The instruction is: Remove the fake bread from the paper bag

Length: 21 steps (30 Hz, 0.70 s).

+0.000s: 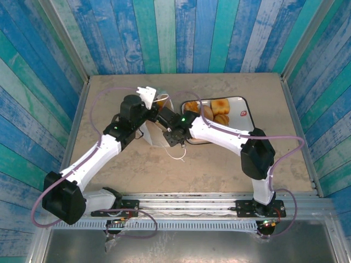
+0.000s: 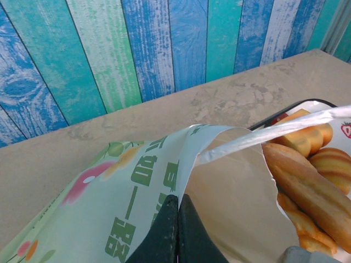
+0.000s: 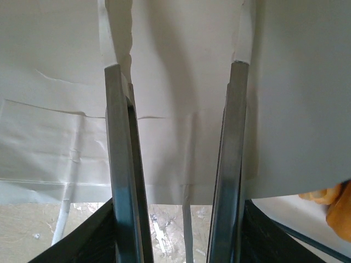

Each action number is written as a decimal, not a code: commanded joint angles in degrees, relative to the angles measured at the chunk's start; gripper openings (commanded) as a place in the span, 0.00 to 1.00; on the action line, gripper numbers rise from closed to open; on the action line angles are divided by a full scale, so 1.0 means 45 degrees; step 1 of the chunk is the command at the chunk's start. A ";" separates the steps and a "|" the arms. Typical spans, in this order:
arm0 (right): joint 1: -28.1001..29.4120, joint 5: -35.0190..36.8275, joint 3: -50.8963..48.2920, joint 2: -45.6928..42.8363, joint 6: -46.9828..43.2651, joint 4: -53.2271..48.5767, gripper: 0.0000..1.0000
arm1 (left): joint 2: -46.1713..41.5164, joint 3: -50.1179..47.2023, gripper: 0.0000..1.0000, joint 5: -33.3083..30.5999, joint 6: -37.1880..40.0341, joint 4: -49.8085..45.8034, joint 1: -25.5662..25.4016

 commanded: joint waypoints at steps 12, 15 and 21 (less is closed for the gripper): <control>0.0081 0.0558 0.1035 0.0490 0.0121 0.0172 0.51 | -0.0492 0.0220 0.00 0.1195 0.0052 0.1093 -0.0071; 0.0097 0.0713 0.1223 0.0710 0.0094 0.0104 0.51 | -0.0429 0.0297 0.00 0.1304 0.0057 0.1071 -0.0072; 0.0063 0.1296 0.1504 0.1019 0.0334 -0.0062 0.52 | -0.0413 0.0387 0.00 0.1491 0.0091 0.1021 -0.0073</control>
